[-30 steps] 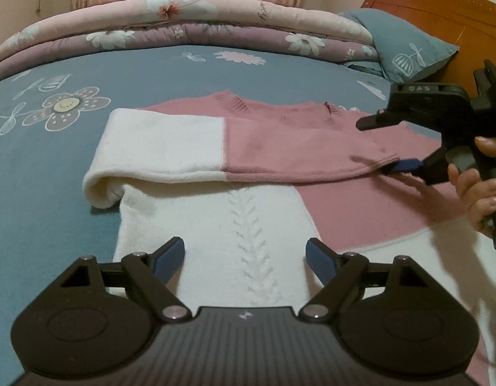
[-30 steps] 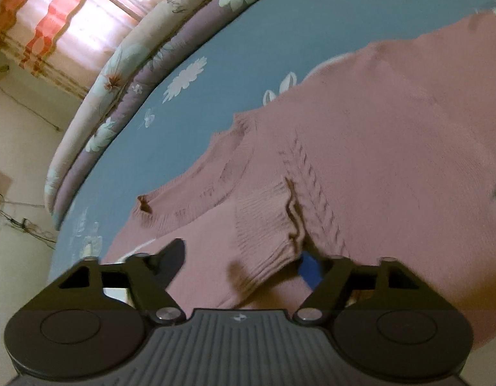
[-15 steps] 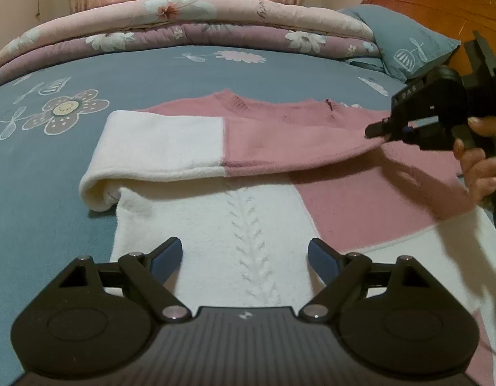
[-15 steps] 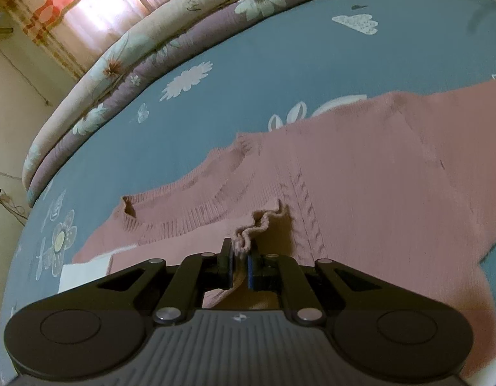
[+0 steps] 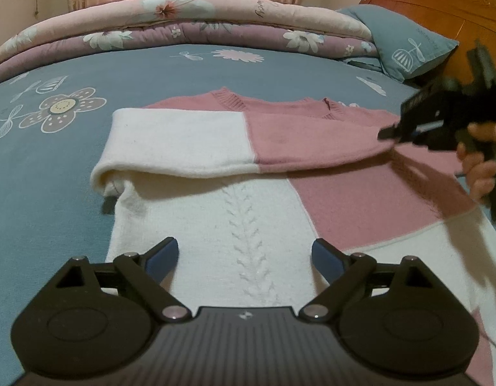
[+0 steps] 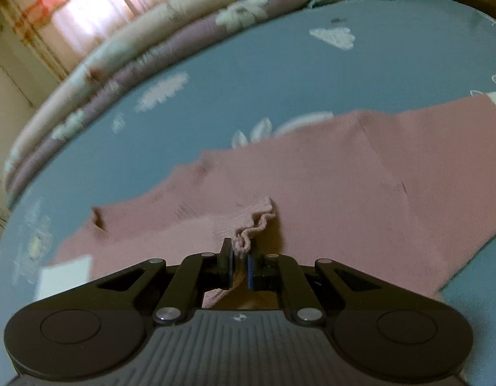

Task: Fold clothes

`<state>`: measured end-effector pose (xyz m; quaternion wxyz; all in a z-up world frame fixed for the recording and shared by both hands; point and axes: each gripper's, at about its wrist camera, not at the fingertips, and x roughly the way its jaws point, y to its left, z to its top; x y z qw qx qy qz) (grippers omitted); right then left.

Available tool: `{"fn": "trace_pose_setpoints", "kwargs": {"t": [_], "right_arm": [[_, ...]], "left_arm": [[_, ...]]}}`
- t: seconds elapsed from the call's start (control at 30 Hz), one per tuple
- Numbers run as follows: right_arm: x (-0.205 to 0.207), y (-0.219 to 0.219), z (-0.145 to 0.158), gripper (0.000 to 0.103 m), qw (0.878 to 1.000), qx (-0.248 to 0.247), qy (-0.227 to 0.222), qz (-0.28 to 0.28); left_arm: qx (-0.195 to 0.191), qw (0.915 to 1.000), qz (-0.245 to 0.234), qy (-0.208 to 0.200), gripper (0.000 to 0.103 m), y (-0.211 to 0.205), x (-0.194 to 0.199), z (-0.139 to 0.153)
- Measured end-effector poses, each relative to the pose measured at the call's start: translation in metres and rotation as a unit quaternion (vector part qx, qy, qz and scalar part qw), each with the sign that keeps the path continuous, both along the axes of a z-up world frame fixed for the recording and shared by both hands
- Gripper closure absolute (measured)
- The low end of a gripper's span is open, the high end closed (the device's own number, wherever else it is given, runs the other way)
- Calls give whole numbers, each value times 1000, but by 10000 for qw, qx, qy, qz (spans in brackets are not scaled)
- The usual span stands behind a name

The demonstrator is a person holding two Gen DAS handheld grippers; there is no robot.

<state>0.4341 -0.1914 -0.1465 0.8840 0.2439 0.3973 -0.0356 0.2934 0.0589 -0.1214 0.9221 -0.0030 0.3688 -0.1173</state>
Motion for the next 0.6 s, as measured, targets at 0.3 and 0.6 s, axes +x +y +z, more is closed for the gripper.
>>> {"fn": "trace_pose_setpoints", "kwargs": {"t": [0.3, 0.6], "right_arm": [[-6, 6, 12, 92, 9992, -326, -196, 91], [-6, 10, 4, 78, 9985, -540, 76, 43]], "left_arm": [[-58, 10000, -4, 2, 12, 2, 1, 0], [-80, 10000, -6, 22, 12, 3, 2, 1]]}}
